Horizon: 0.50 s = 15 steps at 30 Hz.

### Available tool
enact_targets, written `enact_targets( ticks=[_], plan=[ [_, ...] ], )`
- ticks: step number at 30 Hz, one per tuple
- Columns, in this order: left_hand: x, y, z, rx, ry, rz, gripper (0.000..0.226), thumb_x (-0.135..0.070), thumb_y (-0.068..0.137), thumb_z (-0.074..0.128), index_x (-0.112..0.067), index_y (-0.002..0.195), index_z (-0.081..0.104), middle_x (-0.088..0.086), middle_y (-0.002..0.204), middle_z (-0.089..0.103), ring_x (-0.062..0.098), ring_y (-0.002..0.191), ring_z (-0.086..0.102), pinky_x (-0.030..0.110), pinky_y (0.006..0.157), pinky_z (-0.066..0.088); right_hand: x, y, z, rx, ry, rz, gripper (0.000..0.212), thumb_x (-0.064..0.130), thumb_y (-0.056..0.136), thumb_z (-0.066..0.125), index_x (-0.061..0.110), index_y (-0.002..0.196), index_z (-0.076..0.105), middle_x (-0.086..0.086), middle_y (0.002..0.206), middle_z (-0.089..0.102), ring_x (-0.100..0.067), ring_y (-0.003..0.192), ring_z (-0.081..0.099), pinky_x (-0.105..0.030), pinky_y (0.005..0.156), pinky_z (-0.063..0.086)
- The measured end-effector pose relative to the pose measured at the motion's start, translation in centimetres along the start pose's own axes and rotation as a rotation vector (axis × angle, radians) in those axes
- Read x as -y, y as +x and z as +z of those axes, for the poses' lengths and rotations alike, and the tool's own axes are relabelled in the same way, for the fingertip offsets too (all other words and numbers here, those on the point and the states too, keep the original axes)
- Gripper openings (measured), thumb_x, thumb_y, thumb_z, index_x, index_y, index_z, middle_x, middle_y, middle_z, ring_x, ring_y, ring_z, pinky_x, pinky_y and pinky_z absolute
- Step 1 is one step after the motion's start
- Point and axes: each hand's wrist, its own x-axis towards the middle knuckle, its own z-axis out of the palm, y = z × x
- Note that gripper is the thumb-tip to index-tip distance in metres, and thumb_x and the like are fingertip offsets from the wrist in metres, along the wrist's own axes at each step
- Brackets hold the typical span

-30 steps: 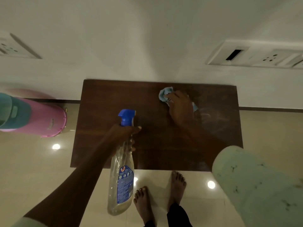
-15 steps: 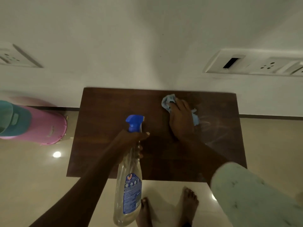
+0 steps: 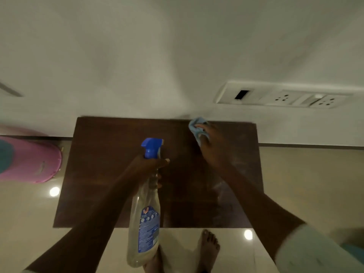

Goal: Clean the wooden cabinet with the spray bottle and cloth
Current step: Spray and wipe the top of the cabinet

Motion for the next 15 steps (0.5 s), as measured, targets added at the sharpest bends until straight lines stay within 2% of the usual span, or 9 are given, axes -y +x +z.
enact_targets(
  ticks=[1, 2, 3, 4, 6, 9, 11, 13, 15],
  plan=[
    [-0.9, 0.1, 1.3, 0.054, 0.016, 0.018, 0.039, -0.020, 0.076, 0.073, -0.008, 0.109, 0.056, 0.011, 0.082, 0.059, 0.023, 0.069, 0.060, 0.038, 0.060, 0.056, -0.7, -0.6, -2.5, -0.075, 0.077, 0.077, 0.020, 0.015, 0.092, 0.053, 0.013, 0.108, 0.066, 0.000, 0.103, 0.068, -0.011, 0.095, 0.064, -0.033, 0.090, 0.051],
    [-2.0, -0.2, 2.8, 0.069, 0.022, 0.015, 0.037, -0.019, 0.078, 0.072, -0.006, 0.109, 0.056, 0.010, 0.080, 0.057, 0.021, 0.067, 0.059, 0.036, 0.058, 0.056, -1.4, -1.0, -4.7, -0.159, 0.097, 0.137, 0.019, 0.012, 0.092, 0.055, 0.011, 0.109, 0.065, 0.004, 0.101, 0.066, -0.003, 0.093, 0.062, -0.025, 0.090, 0.050],
    [-3.1, -0.3, 4.5, 0.070, 0.031, 0.026, 0.035, -0.020, 0.079, 0.071, -0.006, 0.108, 0.056, 0.009, 0.077, 0.056, 0.020, 0.065, 0.058, 0.036, 0.058, 0.056, -1.7, -1.4, -6.6, -0.272, 0.052, 0.169, 0.020, 0.008, 0.091, 0.057, 0.009, 0.109, 0.065, 0.007, 0.100, 0.064, 0.002, 0.090, 0.059, -0.013, 0.089, 0.046],
    [-3.9, -0.2, 5.8, 0.076, 0.050, 0.035, 0.034, -0.021, 0.080, 0.070, -0.005, 0.107, 0.056, 0.008, 0.075, 0.056, 0.019, 0.063, 0.058, 0.035, 0.058, 0.056, -2.4, -1.9, -7.9, -0.393, -0.013, 0.202, 0.022, 0.006, 0.089, 0.057, 0.006, 0.109, 0.066, 0.005, 0.100, 0.063, 0.000, 0.090, 0.056, -0.008, 0.086, 0.042],
    [-4.7, 0.5, 7.8, 0.124, 0.041, 0.063, 0.031, -0.021, 0.079, 0.071, -0.005, 0.102, 0.057, 0.007, 0.070, 0.056, 0.018, 0.059, 0.059, 0.035, 0.058, 0.056, -4.0, -2.7, -10.2, -0.549, -0.041, 0.271, 0.025, 0.006, 0.087, 0.055, 0.001, 0.109, 0.065, -0.008, 0.100, 0.065, -0.012, 0.093, 0.056, -0.015, 0.084, 0.040],
    [-5.8, 0.9, 10.4, 0.167, 0.026, 0.112, 0.019, -0.020, 0.079, 0.070, -0.008, 0.091, 0.060, 0.005, 0.068, 0.056, 0.017, 0.056, 0.057, 0.036, 0.060, 0.056, -6.4, -3.2, -12.3, -0.564, -0.006, 0.286, 0.027, 0.001, 0.088, 0.058, 0.001, 0.114, 0.063, -0.012, 0.105, 0.065, -0.014, 0.097, 0.057, -0.021, 0.089, 0.044],
    [-6.1, 0.6, 11.7, 0.203, 0.036, 0.093, 0.016, -0.019, 0.080, 0.069, -0.009, 0.090, 0.062, 0.005, 0.068, 0.057, 0.016, 0.058, 0.057, 0.033, 0.059, 0.056, -6.9, -3.9, -12.6, -0.537, 0.016, 0.247, 0.028, -0.005, 0.087, 0.058, 0.001, 0.113, 0.064, -0.006, 0.104, 0.063, -0.012, 0.098, 0.057, -0.016, 0.090, 0.044],
    [-5.9, 0.4, 12.8, 0.216, 0.082, 0.055, 0.020, -0.020, 0.080, 0.069, -0.008, 0.095, 0.062, 0.004, 0.069, 0.058, 0.017, 0.061, 0.058, 0.032, 0.059, 0.056, -7.1, -3.9, -13.0, -0.537, 0.023, 0.238, 0.028, -0.006, 0.087, 0.058, 0.001, 0.114, 0.063, -0.001, 0.104, 0.061, -0.011, 0.099, 0.057, -0.012, 0.090, 0.044],
    [-5.1, -0.2, 13.4, 0.166, 0.158, 0.012, 0.032, -0.023, 0.078, 0.071, -0.005, 0.102, 0.061, 0.006, 0.074, 0.060, 0.019, 0.066, 0.060, 0.034, 0.062, 0.057, -7.0, -3.7, -13.0, -0.539, 0.021, 0.244, 0.027, -0.003, 0.087, 0.058, 0.000, 0.113, 0.064, -0.005, 0.105, 0.063, -0.014, 0.099, 0.058, -0.014, 0.091, 0.045]
  ],
)
